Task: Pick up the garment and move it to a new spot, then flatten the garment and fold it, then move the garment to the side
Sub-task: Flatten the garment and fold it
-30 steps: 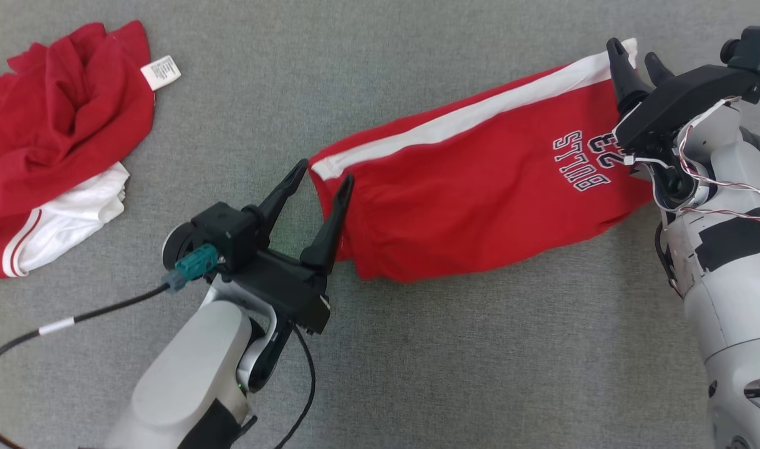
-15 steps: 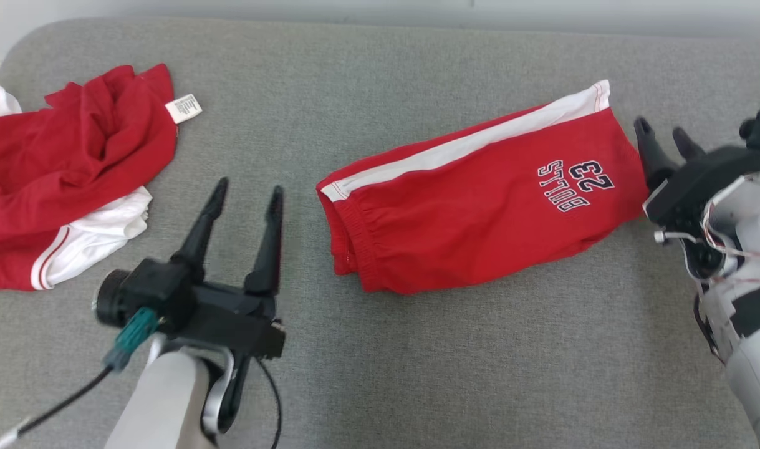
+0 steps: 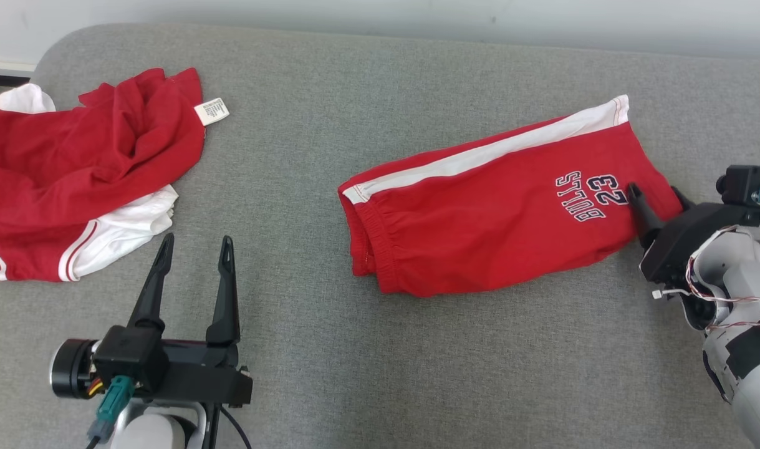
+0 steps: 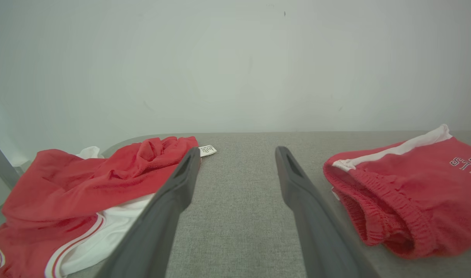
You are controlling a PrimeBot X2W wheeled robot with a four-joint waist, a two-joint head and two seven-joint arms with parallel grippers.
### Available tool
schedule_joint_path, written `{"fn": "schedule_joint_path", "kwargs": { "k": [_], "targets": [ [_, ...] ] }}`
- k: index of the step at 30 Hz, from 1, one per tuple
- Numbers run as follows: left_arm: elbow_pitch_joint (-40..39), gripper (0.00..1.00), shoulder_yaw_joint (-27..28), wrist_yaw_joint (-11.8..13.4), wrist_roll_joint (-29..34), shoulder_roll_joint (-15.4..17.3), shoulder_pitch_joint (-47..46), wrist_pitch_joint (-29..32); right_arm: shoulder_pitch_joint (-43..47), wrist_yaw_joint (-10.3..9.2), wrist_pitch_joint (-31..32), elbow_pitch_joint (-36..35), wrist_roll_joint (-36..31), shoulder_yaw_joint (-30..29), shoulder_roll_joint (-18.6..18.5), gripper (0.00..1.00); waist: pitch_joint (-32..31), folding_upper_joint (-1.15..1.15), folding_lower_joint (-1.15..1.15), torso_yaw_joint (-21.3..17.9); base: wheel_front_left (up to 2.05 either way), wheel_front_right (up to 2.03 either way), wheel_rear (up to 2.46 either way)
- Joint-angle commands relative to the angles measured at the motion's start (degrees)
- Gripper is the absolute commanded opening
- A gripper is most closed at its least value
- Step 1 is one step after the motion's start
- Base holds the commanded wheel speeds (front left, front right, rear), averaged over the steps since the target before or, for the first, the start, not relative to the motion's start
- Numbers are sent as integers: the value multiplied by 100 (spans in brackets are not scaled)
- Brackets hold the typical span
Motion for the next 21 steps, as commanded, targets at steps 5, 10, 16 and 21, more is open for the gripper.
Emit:
{"fn": "schedule_joint_path", "kwargs": {
  "k": [5,10,16,21],
  "targets": [
    [13,100,244,-80,110,-153,258,-19,14,-14,49,438,-83,133,48,100,-39,0,1,65,0,0,0],
    [130,100,347,-122,226,-268,460,-19,47,-14,132,657,60,276,281,0,-114,0,1,82,0,0,0],
    [289,100,476,-199,268,-325,661,-19,181,-14,-33,471,331,378,293,0,-381,0,1,-8,0,0,0],
    [346,100,632,-235,309,-342,880,-19,550,-14,-177,139,664,449,120,0,-712,0,1,-139,0,0,0]
  ]
}}
